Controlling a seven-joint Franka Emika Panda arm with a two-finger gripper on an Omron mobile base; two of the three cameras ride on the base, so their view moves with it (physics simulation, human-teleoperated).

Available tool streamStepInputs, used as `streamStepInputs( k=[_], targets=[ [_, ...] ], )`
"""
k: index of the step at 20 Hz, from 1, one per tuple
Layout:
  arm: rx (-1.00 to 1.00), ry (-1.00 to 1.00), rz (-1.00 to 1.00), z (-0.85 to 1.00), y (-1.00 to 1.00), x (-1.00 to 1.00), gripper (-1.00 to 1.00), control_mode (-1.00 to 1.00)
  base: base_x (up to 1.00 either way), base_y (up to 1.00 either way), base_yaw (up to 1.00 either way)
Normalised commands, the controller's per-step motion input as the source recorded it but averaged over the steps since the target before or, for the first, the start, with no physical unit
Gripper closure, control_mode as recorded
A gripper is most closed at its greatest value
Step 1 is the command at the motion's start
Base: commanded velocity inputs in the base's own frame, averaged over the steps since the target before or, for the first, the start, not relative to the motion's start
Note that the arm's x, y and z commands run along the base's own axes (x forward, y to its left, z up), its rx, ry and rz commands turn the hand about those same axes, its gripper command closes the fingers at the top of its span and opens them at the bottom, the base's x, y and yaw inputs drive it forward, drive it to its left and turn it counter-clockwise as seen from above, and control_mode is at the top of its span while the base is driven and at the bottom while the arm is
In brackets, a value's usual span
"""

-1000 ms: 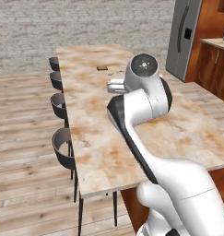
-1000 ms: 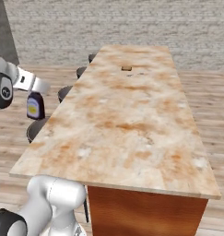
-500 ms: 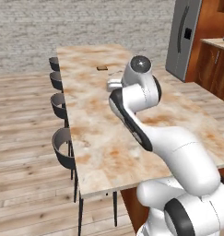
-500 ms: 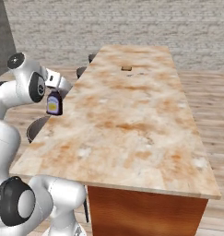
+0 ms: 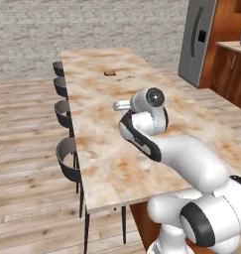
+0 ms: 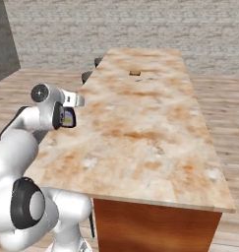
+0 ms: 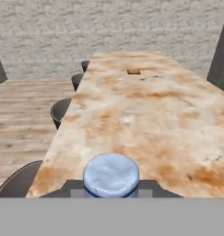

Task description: Move the condiment bottle and condiment bottle from the cabinet to the dining counter.

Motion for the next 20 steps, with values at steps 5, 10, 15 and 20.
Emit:
streamStepInputs(
  k=[5,10,15,20],
  targets=[
    [0.08,-0.09,0.14,-0.27,0.0,0.68,1.0,-1.0,0.0,0.0,0.0],
    [0.06,-0.04,0.1,-0.23,0.0,0.54,1.0,-1.0,0.0,0.0,0.0],
    [0.02,0.0,0.01,-0.13,0.0,0.44,1.0,-1.0,0.0,0.0,0.0],
    [0.0,0.0,0.0,-0.26,0.08,0.28,1.0,-1.0,0.0,0.0,0.0]
  ],
)
